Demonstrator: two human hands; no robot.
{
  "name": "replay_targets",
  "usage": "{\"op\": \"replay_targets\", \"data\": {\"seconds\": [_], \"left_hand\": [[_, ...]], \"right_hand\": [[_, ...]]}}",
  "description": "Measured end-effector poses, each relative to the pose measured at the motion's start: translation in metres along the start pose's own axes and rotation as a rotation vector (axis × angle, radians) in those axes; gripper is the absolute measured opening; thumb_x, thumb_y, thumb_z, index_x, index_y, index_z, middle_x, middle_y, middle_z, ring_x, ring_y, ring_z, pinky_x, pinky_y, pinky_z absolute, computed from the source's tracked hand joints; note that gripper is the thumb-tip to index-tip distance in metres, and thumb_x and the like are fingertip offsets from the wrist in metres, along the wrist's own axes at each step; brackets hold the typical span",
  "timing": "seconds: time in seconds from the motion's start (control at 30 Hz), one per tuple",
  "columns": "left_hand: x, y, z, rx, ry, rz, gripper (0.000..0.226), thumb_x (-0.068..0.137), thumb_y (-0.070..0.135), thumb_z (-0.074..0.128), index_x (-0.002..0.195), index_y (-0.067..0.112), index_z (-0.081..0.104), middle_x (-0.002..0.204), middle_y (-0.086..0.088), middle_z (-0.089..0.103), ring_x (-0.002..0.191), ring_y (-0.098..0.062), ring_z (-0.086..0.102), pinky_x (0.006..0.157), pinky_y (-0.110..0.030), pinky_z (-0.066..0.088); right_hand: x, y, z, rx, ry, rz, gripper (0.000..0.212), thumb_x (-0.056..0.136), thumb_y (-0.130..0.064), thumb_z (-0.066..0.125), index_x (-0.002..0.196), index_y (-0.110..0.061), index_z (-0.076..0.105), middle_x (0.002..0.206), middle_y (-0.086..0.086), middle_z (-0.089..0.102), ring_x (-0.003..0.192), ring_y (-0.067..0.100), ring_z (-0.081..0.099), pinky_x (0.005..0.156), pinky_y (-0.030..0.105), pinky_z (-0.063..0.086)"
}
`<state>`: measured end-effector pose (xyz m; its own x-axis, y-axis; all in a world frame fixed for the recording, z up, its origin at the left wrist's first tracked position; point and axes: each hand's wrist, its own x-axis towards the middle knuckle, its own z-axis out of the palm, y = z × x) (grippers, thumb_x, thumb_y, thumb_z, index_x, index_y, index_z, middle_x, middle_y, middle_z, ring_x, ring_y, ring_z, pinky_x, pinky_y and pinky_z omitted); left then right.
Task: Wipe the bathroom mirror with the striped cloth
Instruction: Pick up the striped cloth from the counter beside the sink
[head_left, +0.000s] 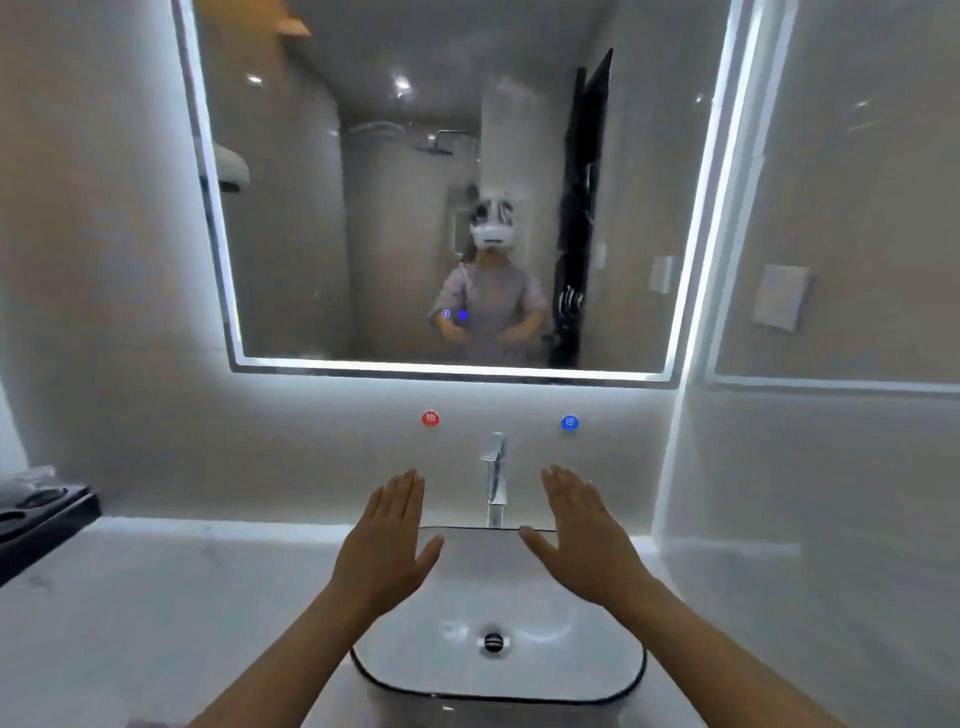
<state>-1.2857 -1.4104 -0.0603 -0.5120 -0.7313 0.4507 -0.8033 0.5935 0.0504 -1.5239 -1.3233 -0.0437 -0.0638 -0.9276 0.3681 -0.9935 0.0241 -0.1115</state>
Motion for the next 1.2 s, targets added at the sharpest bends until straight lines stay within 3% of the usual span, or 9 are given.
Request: {"op": "replay_targets", "data": {"seconds": [0.17, 0.4, 0.77, 1.03, 1.2], "left_hand": [[0.036, -0.010, 0.014, 0.009, 0.033, 0.021, 0.076, 0.095, 0.054, 0.025, 0.147, 0.013, -0.011, 0.157, -0.005, -0.014, 0.146, -0.021, -0.007, 0.113, -0.027, -0.009], [0.127, -0.051, 0.025, 0.027, 0.082, 0.045, 0.081, 0.092, 0.058, 0.030, 0.147, 0.018, -0.014, 0.145, 0.002, -0.030, 0.136, -0.017, -0.022, 0.109, -0.028, -0.009], [0.192, -0.065, 0.048, 0.096, 0.053, 0.125, 0.076, 0.092, 0.060, 0.023, 0.150, 0.016, 0.000, 0.159, -0.001, -0.004, 0.146, -0.021, -0.006, 0.111, -0.036, -0.015], [0.214, -0.044, 0.070, 0.049, 0.046, 0.125, 0.077, 0.091, 0.062, 0.021, 0.149, 0.018, -0.002, 0.159, 0.001, -0.006, 0.142, -0.017, -0.013, 0.112, -0.032, -0.007], [0.232, -0.009, 0.090, -0.003, 0.021, 0.163, 0.077, 0.091, 0.062, 0.022, 0.149, 0.019, -0.003, 0.159, 0.001, -0.006, 0.145, -0.019, -0.007, 0.114, -0.033, -0.007]], "right_hand": [[0.037, 0.014, 0.019, 0.018, 0.054, 0.024, 0.078, 0.095, -0.059, 0.029, 0.152, -0.016, -0.002, 0.161, 0.002, -0.006, 0.147, 0.016, -0.007, 0.116, 0.027, -0.007], [0.123, 0.021, 0.031, 0.033, 0.126, 0.037, 0.079, 0.095, -0.058, 0.032, 0.152, -0.017, -0.003, 0.160, 0.001, -0.008, 0.147, 0.016, -0.008, 0.117, 0.027, -0.006], [0.174, 0.034, 0.046, -0.028, 0.108, 0.054, 0.078, 0.095, -0.058, 0.030, 0.152, -0.017, -0.005, 0.160, 0.001, -0.010, 0.147, 0.017, -0.009, 0.113, 0.026, -0.011], [0.186, 0.058, 0.051, -0.011, 0.086, 0.077, 0.078, 0.094, -0.060, 0.030, 0.152, -0.018, -0.001, 0.160, 0.000, -0.007, 0.147, 0.017, -0.006, 0.117, 0.030, -0.003], [0.178, 0.093, 0.056, -0.017, 0.070, 0.111, 0.078, 0.094, -0.059, 0.031, 0.152, -0.017, 0.000, 0.161, 0.002, -0.003, 0.148, 0.018, -0.005, 0.116, 0.028, -0.004]]}}
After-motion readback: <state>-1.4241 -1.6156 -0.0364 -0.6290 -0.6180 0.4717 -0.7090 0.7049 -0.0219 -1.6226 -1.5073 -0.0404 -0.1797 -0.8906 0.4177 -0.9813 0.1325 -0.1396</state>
